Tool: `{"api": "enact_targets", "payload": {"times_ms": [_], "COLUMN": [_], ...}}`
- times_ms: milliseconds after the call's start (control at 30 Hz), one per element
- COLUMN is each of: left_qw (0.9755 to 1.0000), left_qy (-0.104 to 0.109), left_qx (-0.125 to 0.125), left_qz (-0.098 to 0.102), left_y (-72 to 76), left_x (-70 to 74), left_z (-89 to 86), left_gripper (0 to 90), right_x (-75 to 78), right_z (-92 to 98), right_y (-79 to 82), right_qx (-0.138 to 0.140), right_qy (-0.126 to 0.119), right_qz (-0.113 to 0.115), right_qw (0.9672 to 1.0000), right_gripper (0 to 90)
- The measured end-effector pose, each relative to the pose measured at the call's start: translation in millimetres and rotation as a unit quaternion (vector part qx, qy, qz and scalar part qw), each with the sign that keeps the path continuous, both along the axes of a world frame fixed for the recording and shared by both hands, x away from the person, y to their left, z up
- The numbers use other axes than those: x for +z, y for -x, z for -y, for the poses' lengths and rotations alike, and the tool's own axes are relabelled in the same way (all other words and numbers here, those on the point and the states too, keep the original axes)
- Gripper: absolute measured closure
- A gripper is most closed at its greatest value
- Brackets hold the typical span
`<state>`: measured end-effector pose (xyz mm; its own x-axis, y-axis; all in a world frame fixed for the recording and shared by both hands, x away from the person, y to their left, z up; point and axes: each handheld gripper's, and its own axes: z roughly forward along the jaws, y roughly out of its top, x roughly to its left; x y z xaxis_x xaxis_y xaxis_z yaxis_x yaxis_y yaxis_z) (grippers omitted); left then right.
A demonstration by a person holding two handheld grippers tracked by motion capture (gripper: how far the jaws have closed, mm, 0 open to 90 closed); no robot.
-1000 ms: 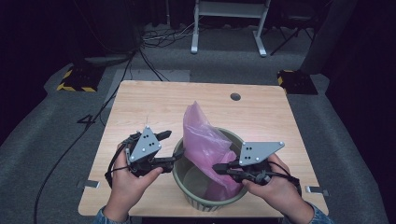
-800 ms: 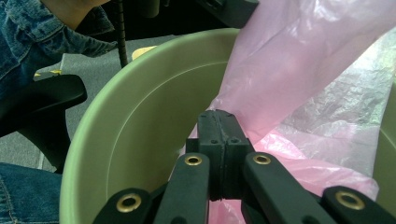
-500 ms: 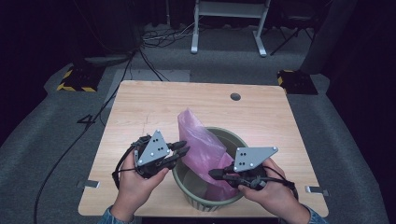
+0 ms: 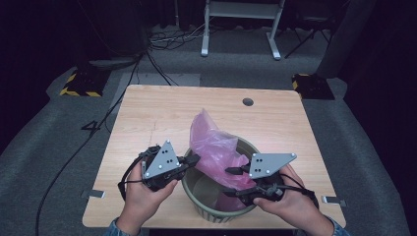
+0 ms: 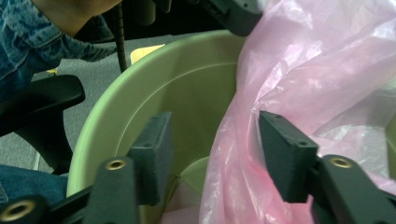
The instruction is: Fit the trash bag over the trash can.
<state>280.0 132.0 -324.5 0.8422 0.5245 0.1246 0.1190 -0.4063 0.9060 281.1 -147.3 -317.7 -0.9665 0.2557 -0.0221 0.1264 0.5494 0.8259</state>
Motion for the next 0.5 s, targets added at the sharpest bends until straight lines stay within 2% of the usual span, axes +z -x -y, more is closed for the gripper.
{"api": "enact_targets", "payload": {"times_ms": [333,500], "left_qw": [0.9999,0.9997], "left_qy": [-0.004,-0.005], "left_qx": [-0.008,-0.013], "left_qz": [0.014,0.018], "left_y": [3.4,4.5], "left_x": [3.1,5.2], "left_z": [1.5,3.7], "left_gripper": [90.0,90.0], "right_x": [20.1,27.5], "right_z": [19.3,20.8], "right_y": [-12.4,-19.2], "right_qx": [-0.050,-0.059], "right_qy": [-0.026,-0.033], "right_qz": [0.016,0.025], "right_qw": [0.9983,0.9974], "right_gripper": [41.6,41.0]}}
